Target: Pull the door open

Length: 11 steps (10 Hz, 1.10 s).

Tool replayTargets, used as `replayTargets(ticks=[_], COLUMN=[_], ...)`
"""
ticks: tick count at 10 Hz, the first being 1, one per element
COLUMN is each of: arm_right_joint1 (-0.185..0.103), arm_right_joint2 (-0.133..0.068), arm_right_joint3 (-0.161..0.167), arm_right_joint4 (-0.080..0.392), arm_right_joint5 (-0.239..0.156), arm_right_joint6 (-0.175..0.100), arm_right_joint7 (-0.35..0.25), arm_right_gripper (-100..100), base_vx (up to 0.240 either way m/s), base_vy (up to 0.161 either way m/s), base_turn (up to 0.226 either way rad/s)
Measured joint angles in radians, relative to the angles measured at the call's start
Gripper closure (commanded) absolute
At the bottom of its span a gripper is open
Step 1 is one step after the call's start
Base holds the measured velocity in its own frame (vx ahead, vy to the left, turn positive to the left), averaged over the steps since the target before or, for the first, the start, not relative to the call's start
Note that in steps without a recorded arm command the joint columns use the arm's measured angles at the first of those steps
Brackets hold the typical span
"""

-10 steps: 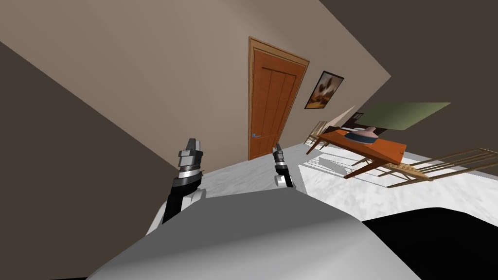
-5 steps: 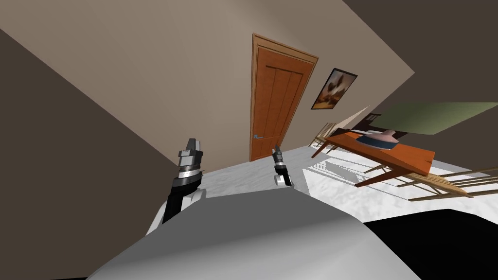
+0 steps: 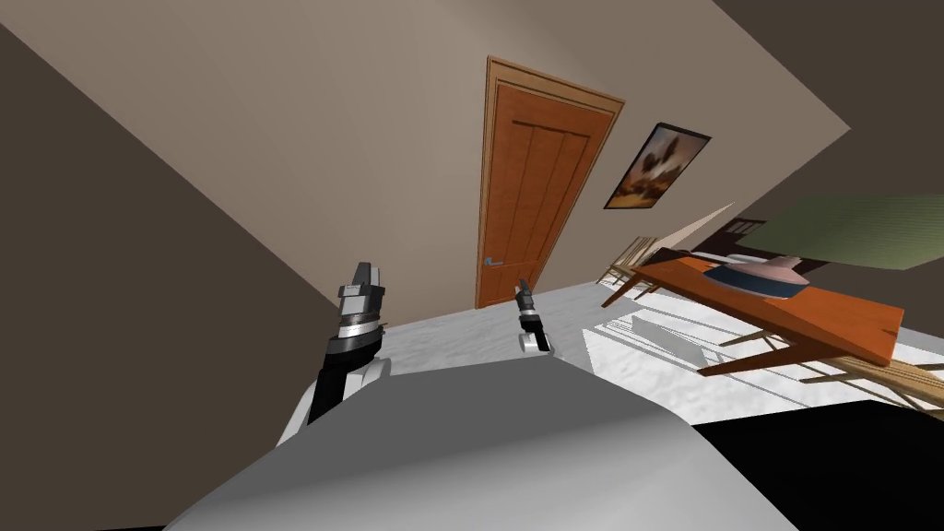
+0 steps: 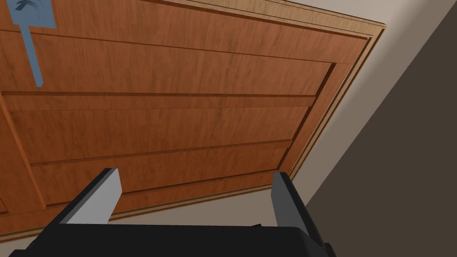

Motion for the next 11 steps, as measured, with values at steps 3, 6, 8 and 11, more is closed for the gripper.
replayTargets(ticks=[3,6,8,11], arm_right_joint1=[-0.034,-0.057,-0.074,-0.102], arm_right_joint2=[-0.005,-0.008,-0.010,-0.011], arm_right_joint3=[-0.011,-0.019,-0.024,-0.032], arm_right_joint4=[0.084,0.154,0.193,0.268], arm_right_joint5=[-0.004,-0.006,-0.007,-0.009], arm_right_joint6=[-0.012,-0.023,-0.027,-0.046], arm_right_joint7=[-0.007,-0.012,-0.014,-0.017], arm_right_gripper=[-100,-100,-100,-100], base_vx=[0.080,0.058,0.049,0.056], base_vy=[-0.056,-0.050,-0.041,-0.042], base_turn=[0.103,0.104,0.061,0.077])
